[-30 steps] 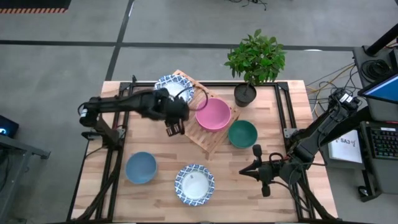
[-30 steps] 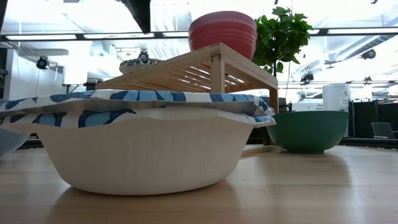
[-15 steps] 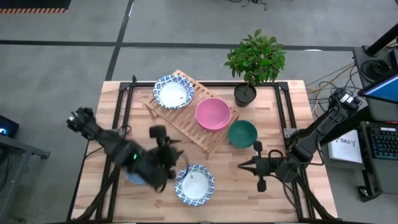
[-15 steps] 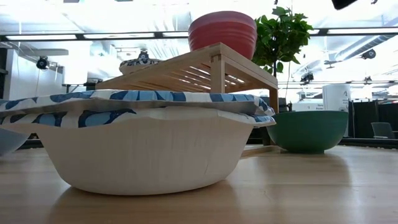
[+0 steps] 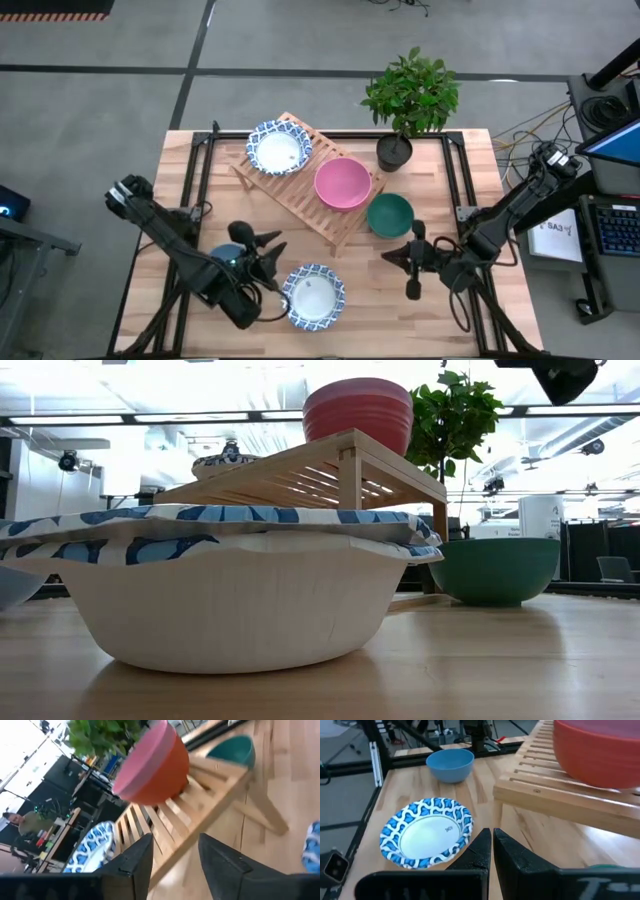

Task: Place and stack bowls onto a shelf
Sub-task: Stack the green bowl on top of the pink bowl on the shelf

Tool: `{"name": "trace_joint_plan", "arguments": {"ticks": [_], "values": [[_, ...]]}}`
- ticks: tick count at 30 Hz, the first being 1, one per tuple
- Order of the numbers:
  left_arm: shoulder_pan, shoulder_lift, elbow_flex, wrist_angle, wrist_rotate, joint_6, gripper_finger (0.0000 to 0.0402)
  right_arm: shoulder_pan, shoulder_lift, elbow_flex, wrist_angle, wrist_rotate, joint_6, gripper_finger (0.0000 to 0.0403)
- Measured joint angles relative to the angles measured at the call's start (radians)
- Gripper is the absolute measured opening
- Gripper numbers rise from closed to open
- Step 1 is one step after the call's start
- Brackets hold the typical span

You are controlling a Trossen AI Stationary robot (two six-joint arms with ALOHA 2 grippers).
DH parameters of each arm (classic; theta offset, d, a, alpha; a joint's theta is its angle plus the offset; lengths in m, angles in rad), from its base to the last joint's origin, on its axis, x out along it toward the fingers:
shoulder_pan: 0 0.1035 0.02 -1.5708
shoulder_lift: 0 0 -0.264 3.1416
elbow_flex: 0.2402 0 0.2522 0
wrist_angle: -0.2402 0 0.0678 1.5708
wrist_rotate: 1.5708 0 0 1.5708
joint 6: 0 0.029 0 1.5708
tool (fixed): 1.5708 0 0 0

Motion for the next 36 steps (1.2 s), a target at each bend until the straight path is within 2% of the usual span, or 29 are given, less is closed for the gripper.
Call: {"name": "trace_joint_plan", "arguments": {"ticks": [7, 12, 17, 21, 25, 27, 29, 31, 36], "values": [[0.008, -0.024, -0.078, 0.002, 0.024, 0.003, 0.0113, -0.042, 0.000, 0.000, 0.008, -0.001, 0.067, 0.0009], [0.008, -0.084, -0.082, 0.016, 0.035, 0.127, 0.0090, -0.080, 0.000, 0.001, 0.035, -0.003, 0.062, 0.0009], [0.019, -0.192, -0.084, 0.134, 0.176, 0.302, 0.0072, -0.103, 0.000, 0.000, 0.033, -0.004, 0.055, 0.0009], [0.025, -0.285, -0.165, 0.442, 0.350, 0.482, 0.0059, -0.103, 0.000, 0.001, 0.030, -0.006, 0.056, 0.0009], [0.026, -0.366, -0.357, 0.900, 0.652, 0.756, 0.0042, -0.103, 0.000, 0.001, 0.032, -0.012, 0.074, 0.0009], [0.025, -0.397, -0.459, 1.073, 0.741, 0.850, 0.0039, -0.103, 0.000, 0.001, 0.041, -0.019, 0.078, 0.0009], [0.026, -0.427, -0.547, 1.214, 0.736, 0.896, 0.0038, -0.103, 0.000, 0.001, 0.054, -0.041, 0.097, 0.0009], [0.028, -0.462, -0.620, 1.317, 0.674, 0.909, 0.0038, -0.103, 0.000, 0.002, 0.058, -0.062, 0.119, 0.0009], [0.029, -0.538, -0.760, 1.480, 0.565, 0.905, 0.0038, -0.103, 0.000, 0.002, 0.058, -0.066, 0.174, 0.0009]]}}
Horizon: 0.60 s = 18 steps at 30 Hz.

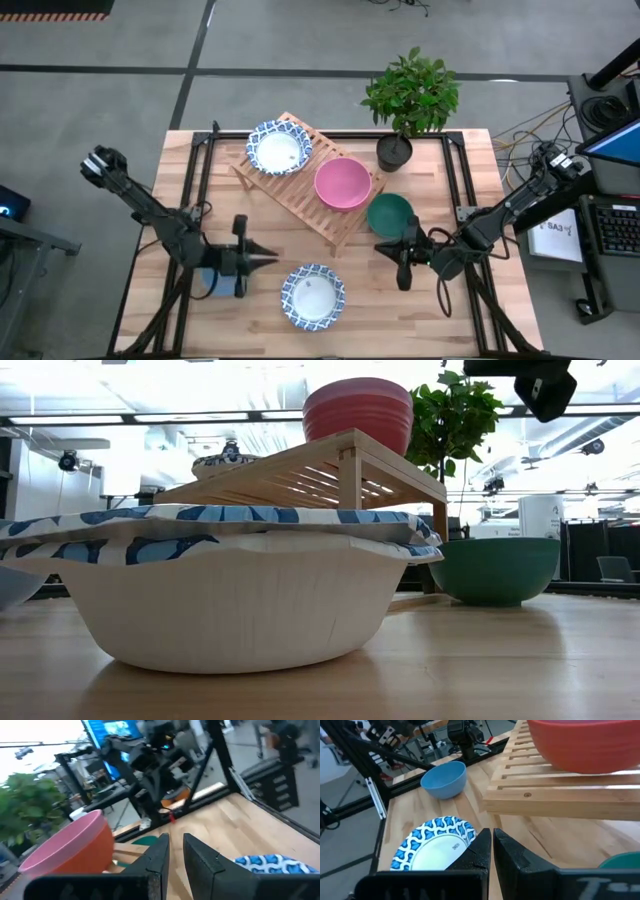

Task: Place and stack bowls onto a shelf
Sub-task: Stack the green bowl on top of the pink bowl on the shelf

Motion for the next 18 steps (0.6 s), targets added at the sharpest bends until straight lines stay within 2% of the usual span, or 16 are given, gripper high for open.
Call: {"name": "trace_joint_plan", "arguments": {"ticks": [6, 11, 14, 18], "values": [[0.000, -0.079, -0.070, 0.044, -0.135, 0.023, 0.0038, -0.002, 0.012, 0.001, 0.002, -0.018, 0.040, 0.0009], [0.000, -0.109, -0.082, 0.042, -0.232, 0.023, 0.0038, -0.031, 0.076, 0.041, -0.043, -0.030, 0.049, 0.0009], [0.000, -0.111, -0.083, 0.038, -0.237, 0.023, 0.0038, -0.059, 0.126, 0.112, -0.191, -0.088, 0.050, 0.0009], [0.000, -0.099, -0.083, 0.034, -0.237, 0.023, 0.0038, -0.096, 0.207, 0.246, -0.520, -0.141, 0.103, 0.0009]]}}
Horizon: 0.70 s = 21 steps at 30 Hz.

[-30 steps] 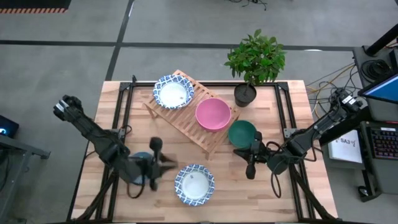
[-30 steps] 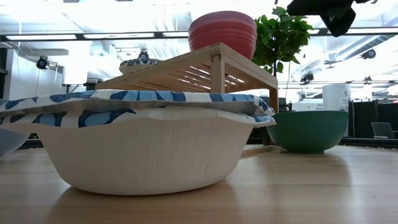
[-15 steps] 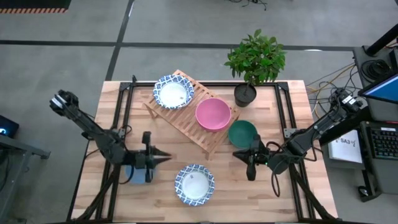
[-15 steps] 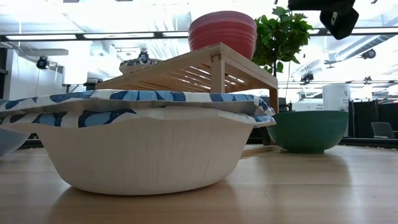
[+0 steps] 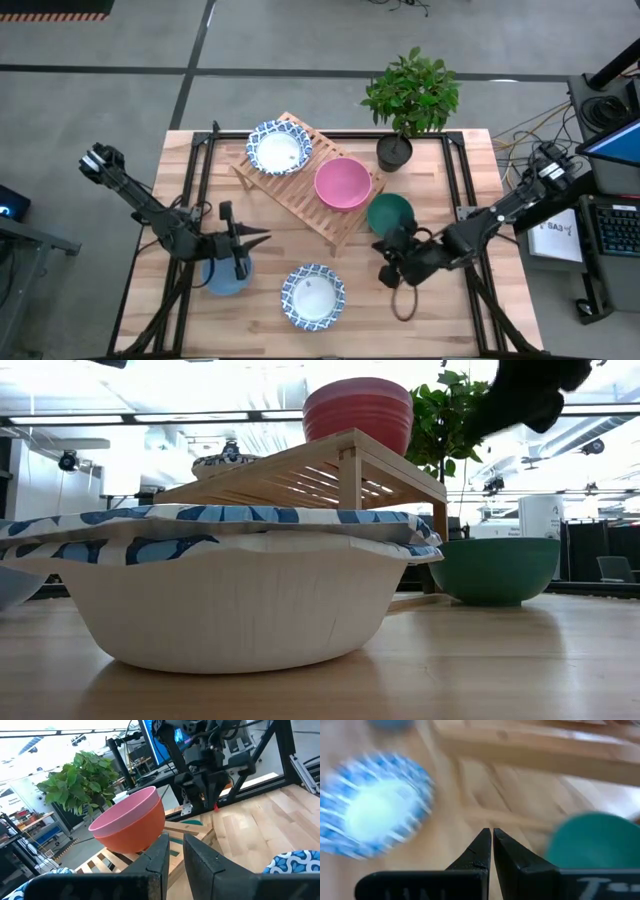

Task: Place and stack bowls onto a shelf
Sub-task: Stack the green bowl on top of the pink bowl on the shelf

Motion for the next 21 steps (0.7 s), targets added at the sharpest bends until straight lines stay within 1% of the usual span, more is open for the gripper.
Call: {"name": "trace_joint_plan", "arguments": {"ticks": [3, 7, 11, 13, 17, 21], "values": [[0.000, 0.008, 0.000, -0.001, 0.000, 0.000, 0.0038, -0.011, 0.080, 0.079, -0.212, -0.010, -0.016, 0.0009], [0.000, 0.010, 0.000, -0.001, 0.000, 0.003, 0.0038, -0.029, 0.174, 0.144, -0.330, -0.010, -0.047, 0.0010], [0.000, 0.010, 0.000, -0.001, 0.000, 0.003, 0.0038, -0.062, 0.248, 0.179, -0.370, -0.012, -0.043, 0.0032], [0.000, 0.010, 0.000, -0.001, 0.000, 0.003, 0.0038, -0.081, 0.269, 0.183, -0.369, -0.046, -0.042, 0.0050], [0.000, 0.010, 0.000, -0.001, 0.000, 0.003, 0.0038, -0.129, 0.283, 0.175, -0.371, -0.153, -0.039, 0.0094], [0.000, 0.010, 0.000, 0.000, 0.000, 0.003, 0.0038, -0.171, 0.268, 0.161, -0.371, -0.198, -0.052, 0.0130]]}}
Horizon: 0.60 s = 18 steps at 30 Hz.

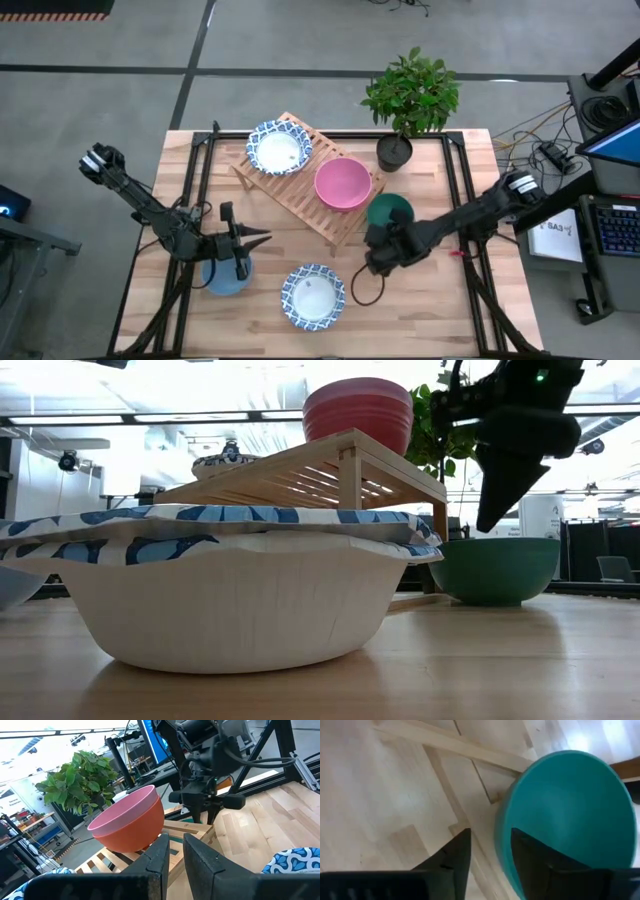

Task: Place and stack bowls onto a shelf
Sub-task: Stack the green bowl on top of the pink bowl on the shelf

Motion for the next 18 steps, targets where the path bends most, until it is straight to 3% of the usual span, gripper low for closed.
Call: {"name": "trace_joint_plan", "arguments": {"ticks": [6, 12, 15, 18], "values": [[0.000, 0.000, 0.000, 0.000, 0.000, 0.000, 0.0038, -0.029, -0.036, -0.043, 0.002, 0.000, -0.065, 0.0167], [0.000, 0.000, 0.000, 0.000, 0.000, 0.000, 0.0038, -0.030, -0.040, -0.112, 0.072, 0.002, -0.077, 0.0171], [0.000, 0.000, 0.000, 0.000, 0.000, 0.001, 0.0038, -0.030, -0.040, -0.146, 0.124, 0.019, -0.092, 0.0162], [0.000, 0.000, 0.000, 0.000, 0.000, 0.000, 0.0038, -0.030, -0.040, -0.157, 0.122, 0.033, -0.092, 0.0127]]}}
